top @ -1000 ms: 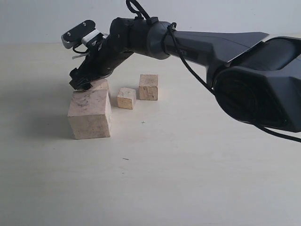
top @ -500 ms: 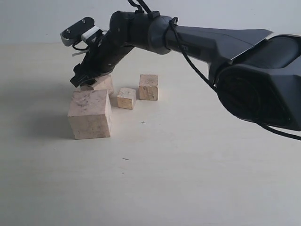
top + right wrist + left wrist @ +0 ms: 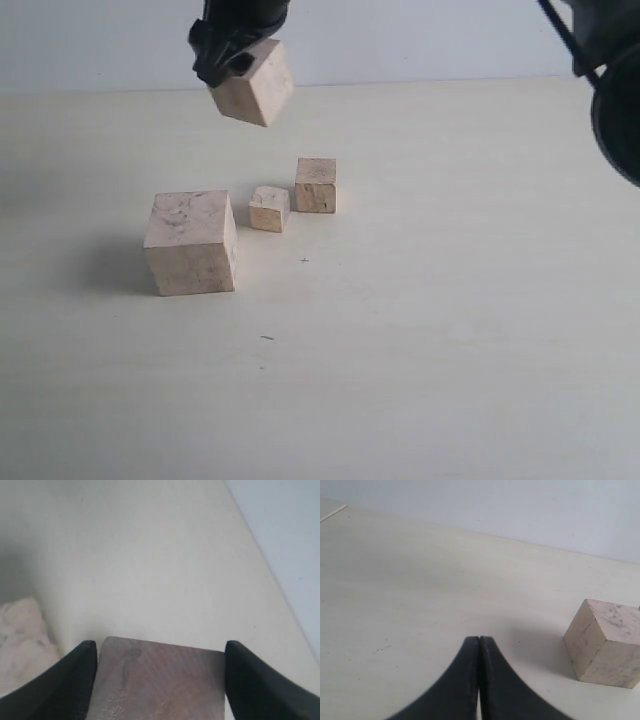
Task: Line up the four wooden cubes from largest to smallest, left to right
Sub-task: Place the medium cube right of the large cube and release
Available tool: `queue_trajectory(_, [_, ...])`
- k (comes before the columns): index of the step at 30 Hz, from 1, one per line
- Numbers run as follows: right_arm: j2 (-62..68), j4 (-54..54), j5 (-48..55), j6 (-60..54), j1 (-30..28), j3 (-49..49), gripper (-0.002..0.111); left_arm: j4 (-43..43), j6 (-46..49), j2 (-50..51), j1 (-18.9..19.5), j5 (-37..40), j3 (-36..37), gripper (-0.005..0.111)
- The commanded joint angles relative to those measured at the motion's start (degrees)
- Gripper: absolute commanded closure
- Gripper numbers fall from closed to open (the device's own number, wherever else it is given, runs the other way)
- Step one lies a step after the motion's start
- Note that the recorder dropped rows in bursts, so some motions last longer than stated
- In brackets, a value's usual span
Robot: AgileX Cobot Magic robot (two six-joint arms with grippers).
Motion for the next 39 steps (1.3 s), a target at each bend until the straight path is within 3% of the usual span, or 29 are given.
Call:
queue_trajectory(1, [-1.86,7.18,8.71,-7.93,-4.19,0.33,0.108,-0.21,0.32,-0.3,0.1,-0.55,0.17,0.107])
queue_trajectory(8, [-2.6,18.16,8.71,-21.07,-5.64,9.97,0.108,-0.21,0.32,-0.3,0.1,-0.55,0.17,0.107])
queue_trajectory(20, [-1.93,25.18,7.54,-38.71,-5.75,26.01,0.108,-0.21,0.32,-0.3,0.1,-0.55,0.17,0.107])
queue_trajectory(23, [-1.35,27.54,7.08,-44.45,-5.75,27.03,0.108,-0.21,0.32,-0.3,0.1,-0.55,0.17,0.107])
queue_trajectory(39, [4.19,32.67,3.81,-52.2,-5.75,27.03,0.108,-0.11,0.32,-0.3,0.1,-0.55,0.17,0.107])
